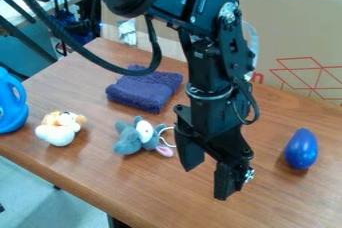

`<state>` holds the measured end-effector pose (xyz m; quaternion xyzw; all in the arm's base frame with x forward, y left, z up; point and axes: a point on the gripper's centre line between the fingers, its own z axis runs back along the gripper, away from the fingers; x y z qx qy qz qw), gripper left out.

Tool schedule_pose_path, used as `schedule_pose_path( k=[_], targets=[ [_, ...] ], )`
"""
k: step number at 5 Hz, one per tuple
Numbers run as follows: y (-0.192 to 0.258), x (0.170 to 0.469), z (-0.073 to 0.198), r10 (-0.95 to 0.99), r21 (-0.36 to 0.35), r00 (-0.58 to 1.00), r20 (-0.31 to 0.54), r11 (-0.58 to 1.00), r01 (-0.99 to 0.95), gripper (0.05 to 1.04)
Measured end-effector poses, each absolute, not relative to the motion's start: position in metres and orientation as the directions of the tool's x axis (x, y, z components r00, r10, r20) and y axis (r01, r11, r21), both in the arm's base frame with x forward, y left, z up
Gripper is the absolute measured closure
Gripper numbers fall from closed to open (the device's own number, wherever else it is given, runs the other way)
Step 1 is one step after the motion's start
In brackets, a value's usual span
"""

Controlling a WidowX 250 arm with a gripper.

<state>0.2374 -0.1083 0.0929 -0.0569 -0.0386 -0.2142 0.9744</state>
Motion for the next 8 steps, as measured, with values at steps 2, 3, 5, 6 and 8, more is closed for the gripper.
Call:
schedule_pose_path(
  k=[2, 3, 5, 6, 8],
  targets=[
    [-0.126, 0.265, 0.089, -0.406, -0.050, 0.889, 0.209, 0.904, 0.425, 0.081],
    [-0.143, 0.285, 0.097, -0.336, -0.073, 0.867, 0.367, 0.919, 0.387, 0.081],
    [-0.156, 0.306, 0.101, -0.246, -0.165, 0.863, 0.441, 0.923, 0.348, 0.081],
    [-0.158, 0.327, 0.093, -0.275, -0.166, 0.878, 0.392, 0.917, 0.362, 0.081],
    [-0.176, 0.356, 0.089, -0.355, -0.141, 0.861, 0.365, 0.893, 0.428, 0.081]
  ],
)
